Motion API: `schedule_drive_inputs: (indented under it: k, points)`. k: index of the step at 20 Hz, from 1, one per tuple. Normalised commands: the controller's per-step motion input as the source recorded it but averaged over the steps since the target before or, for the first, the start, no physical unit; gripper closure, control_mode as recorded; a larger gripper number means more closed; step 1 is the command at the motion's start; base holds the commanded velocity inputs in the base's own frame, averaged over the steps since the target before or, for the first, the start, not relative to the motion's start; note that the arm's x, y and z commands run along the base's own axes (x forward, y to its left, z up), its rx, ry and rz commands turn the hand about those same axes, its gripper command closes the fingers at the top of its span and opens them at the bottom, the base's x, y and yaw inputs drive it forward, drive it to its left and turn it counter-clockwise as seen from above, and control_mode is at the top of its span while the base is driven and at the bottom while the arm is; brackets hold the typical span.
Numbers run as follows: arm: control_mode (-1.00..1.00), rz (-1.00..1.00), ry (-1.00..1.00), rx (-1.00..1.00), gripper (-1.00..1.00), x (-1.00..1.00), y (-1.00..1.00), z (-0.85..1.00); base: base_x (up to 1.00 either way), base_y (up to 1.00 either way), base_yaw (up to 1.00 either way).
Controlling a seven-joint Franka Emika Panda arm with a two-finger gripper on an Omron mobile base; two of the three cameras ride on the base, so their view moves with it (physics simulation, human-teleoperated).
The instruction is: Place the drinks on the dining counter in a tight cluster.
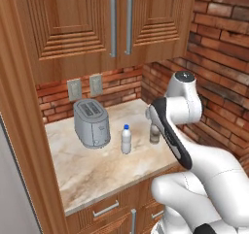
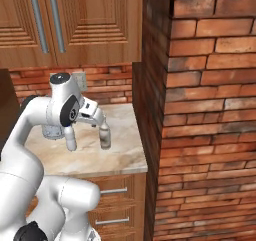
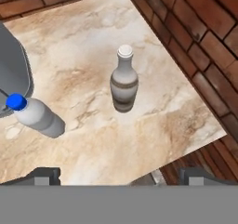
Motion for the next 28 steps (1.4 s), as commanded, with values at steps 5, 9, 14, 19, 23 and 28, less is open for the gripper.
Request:
schedule_drive_inputs:
  k: [5,9,14,19,23,28]
  points:
    - [-1.00,-0.01,-0.03,0.00,-1.00,0.20,0.00,-0.11,0.00,0.00,0.00]
    - [-1.00,0.00,0.00,0.00,-1.00,0.34,0.00,0.00,0.00,0.00,0.00]
    - [-1.00,-0.03,0.00,0.00,-1.00,0.36,-0.12,-0.04,0.00,0.00,0.00]
    - [-1.00,-0.03,0.00,0.00,-1.00,0.32,-0.08,-0.07,0.00,0.00,0.00]
    - [-1.00,-0.02,0.00,0.00,-1.00,0.36,-0.01,-0.19,0.00,0.00,0.00]
    - [-1.00,0.00,0.00,0.00,-1.00,0.29,0.00,-0.28,0.00,0.00,0.00]
